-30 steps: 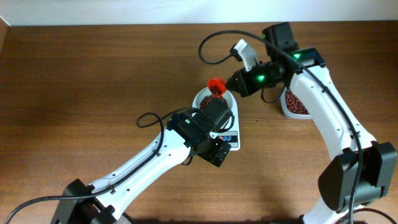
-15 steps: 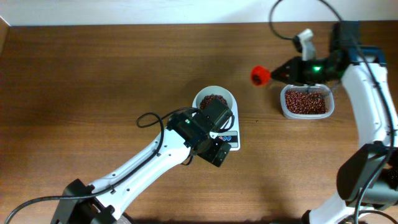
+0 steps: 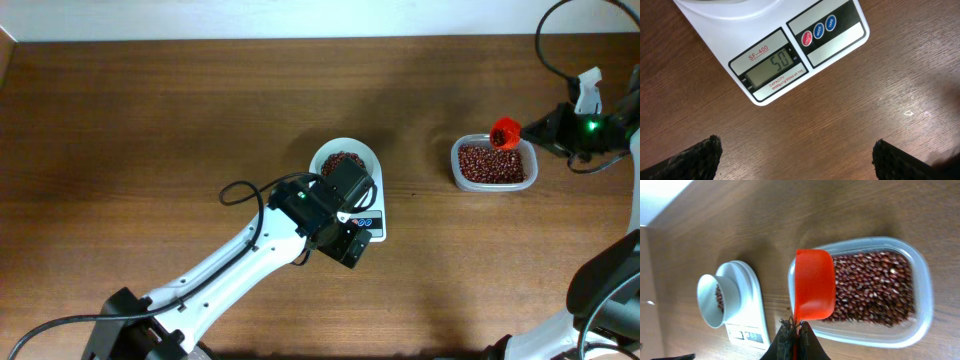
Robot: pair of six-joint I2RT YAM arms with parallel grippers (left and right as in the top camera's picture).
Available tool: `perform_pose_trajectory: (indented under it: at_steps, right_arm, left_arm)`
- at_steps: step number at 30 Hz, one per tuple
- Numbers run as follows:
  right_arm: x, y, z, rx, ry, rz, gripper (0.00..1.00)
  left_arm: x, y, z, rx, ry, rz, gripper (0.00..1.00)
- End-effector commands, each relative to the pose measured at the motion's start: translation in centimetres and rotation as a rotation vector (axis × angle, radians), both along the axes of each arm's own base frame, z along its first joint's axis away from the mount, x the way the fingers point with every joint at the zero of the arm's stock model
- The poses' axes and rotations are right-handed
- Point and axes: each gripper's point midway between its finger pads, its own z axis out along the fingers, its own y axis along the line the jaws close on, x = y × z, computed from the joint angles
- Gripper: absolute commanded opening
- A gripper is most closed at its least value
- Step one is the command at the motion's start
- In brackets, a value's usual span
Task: Scoop item into bowl and weigh 50g on scale
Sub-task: 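Carry the scoop back to the bean tub with the right gripper, then lower the scoop into the tub and release it with the right gripper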
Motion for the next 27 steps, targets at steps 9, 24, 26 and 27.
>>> perform_pose_trajectory:
  at_steps: [9,24,26,27]
  right_arm:
    - [-1.5,-3.0,-3.5,-0.181,0.131,-0.073,0.04]
    - [-1.1,-2.7,-7.5,-0.688,0.242,-0.029,0.04]
    - [-1.2,-2.3,-8.1,-0.667,0.243,-0.02,0.04]
    - [-1.3,-1.9,-8.4,-0.647,0.244,-0.011,0.04]
  left_arm:
    - [0.0,0.1,0.3,0.001,-0.016,-0.01,0.99]
    - [0.0,0.1,0.3,0.001,-0.016,-0.01,0.99]
    - [0.0,0.1,0.3,0.001,-0.016,-0.01,0.99]
    - [0.0,0.1,0.3,0.001,-0.016,-0.01,0.99]
